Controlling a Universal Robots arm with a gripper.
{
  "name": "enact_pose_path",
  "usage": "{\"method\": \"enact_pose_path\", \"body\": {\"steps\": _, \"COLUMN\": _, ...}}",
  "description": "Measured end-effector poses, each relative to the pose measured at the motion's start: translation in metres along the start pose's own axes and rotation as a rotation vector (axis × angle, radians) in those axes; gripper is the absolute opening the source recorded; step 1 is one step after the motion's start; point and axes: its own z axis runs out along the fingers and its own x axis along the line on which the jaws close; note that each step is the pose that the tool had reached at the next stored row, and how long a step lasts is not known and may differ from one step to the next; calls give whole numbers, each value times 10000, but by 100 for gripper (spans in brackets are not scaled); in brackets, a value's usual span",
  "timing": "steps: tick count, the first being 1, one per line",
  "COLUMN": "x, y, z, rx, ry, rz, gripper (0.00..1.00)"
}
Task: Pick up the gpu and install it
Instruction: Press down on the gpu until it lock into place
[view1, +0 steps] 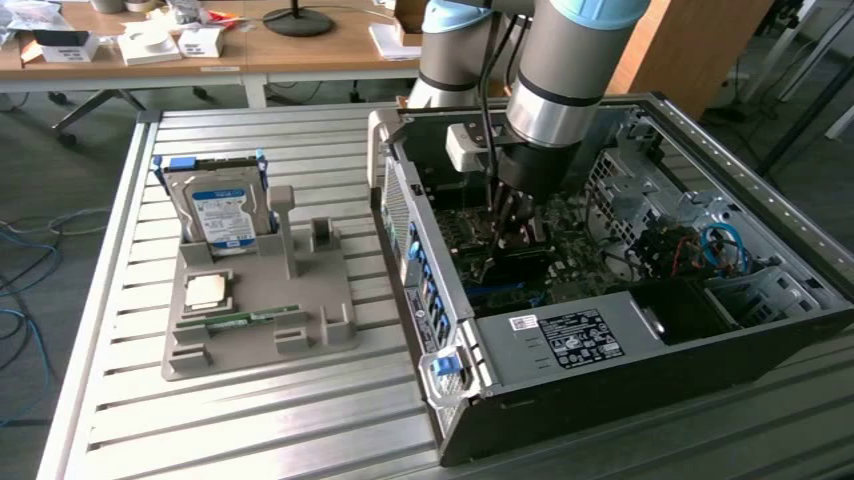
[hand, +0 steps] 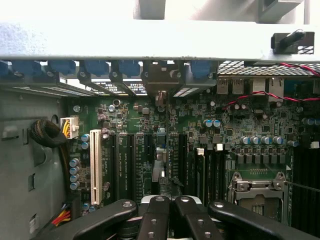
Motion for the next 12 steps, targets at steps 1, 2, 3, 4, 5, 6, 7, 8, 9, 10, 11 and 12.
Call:
{"method": "enact_pose_path", "body": {"steps": 1, "x": 0, "y": 0, "z": -1, "rx": -1, "ry": 1, "rz": 0, "gripper": 11}}
{"method": "enact_pose_path", "body": {"steps": 2, "x": 0, "y": 0, "z": -1, "rx": -1, "ry": 1, "rz": 0, "gripper": 11}}
{"method": "enact_pose_path", "body": {"steps": 3, "x": 0, "y": 0, "z": -1, "rx": -1, "ry": 2, "rz": 0, "gripper": 11}}
{"method": "enact_pose_path", "body": {"steps": 4, "x": 0, "y": 1, "z": -1, "rx": -2, "ry": 4, "rz": 0, "gripper": 11}}
{"method": "enact_pose_path", "body": {"steps": 5, "x": 0, "y": 0, "z": -1, "rx": -2, "ry": 5, "rz": 0, "gripper": 11}}
{"method": "enact_pose_path", "body": {"steps": 6, "x": 0, "y": 1, "z": 0, "rx": -2, "ry": 4, "rz": 0, "gripper": 11}}
{"method": "enact_pose_path", "body": {"steps": 7, "x": 0, "y": 0, "z": 0, "rx": -2, "ry": 3, "rz": 0, "gripper": 11}}
{"method": "enact_pose_path", "body": {"steps": 8, "x": 0, "y": 0, "z": 1, "rx": -1, "ry": 2, "rz": 0, "gripper": 11}}
{"method": "enact_pose_path", "body": {"steps": 9, "x": -1, "y": 0, "z": 1, "rx": -1, "ry": 1, "rz": 0, "gripper": 11}}
{"method": "enact_pose_path", "body": {"steps": 10, "x": -1, "y": 0, "z": 1, "rx": -1, "ry": 1, "rz": 0, "gripper": 11}}
{"method": "enact_pose_path", "body": {"steps": 11, "x": -1, "y": 0, "z": 2, "rx": 0, "ry": 1, "rz": 0, "gripper": 11}}
{"method": "enact_pose_path", "body": {"steps": 12, "x": -3, "y": 0, "z": 5, "rx": 0, "ry": -2, "rz": -1, "gripper": 11}}
